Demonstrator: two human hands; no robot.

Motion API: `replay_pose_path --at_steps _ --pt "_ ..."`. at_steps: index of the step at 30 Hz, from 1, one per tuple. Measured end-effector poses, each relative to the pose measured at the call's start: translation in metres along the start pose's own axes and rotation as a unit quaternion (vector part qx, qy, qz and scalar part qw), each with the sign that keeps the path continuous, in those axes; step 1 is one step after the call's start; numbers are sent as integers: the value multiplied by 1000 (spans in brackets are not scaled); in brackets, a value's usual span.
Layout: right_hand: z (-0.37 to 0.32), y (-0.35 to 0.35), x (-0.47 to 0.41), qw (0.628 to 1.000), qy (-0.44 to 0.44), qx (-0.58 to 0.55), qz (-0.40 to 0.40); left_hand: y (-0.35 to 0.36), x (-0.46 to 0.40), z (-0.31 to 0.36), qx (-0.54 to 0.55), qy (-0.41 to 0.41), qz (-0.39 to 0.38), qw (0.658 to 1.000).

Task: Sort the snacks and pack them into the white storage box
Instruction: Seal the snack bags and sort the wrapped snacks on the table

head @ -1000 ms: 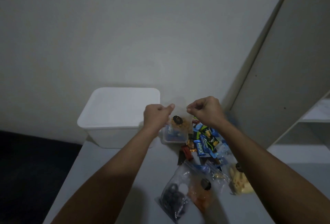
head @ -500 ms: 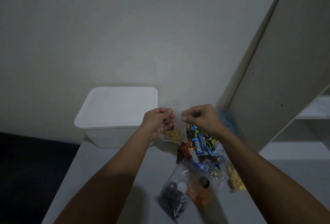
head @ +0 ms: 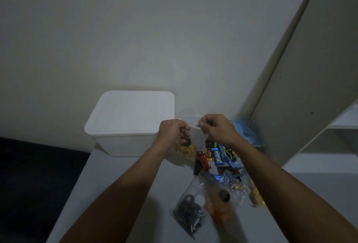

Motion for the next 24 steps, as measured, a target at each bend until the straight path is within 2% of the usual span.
replay_pose_path --at_steps 3,6,10,18,24 --pt "-5 6 0 998 -24 51 -15 -12 -2 -10 -45 15 38 998" --pt "-5 12 -1 994 -35 93 -41 -31 3 -13 -102 86 91 987" --pt "0 30 -6 990 -34 110 -86 -37 5 -29 -156 122 63 978" --pt "10 83 -23 982 -24 176 -60 -73 6 -71 -116 55 120 984" --pt "21 104 -30 988 17 152 -31 -85 -1 -100 -122 24 134 983"
Point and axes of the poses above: each hand's wrist, its own x-axis away from the middle knuckle, its own y-axis out of the palm, z = x × y, the point moved 9 cm from there along -x, towards the middle knuckle, and after that the axes turned 3 degrees about x, right-handed, at the moved point
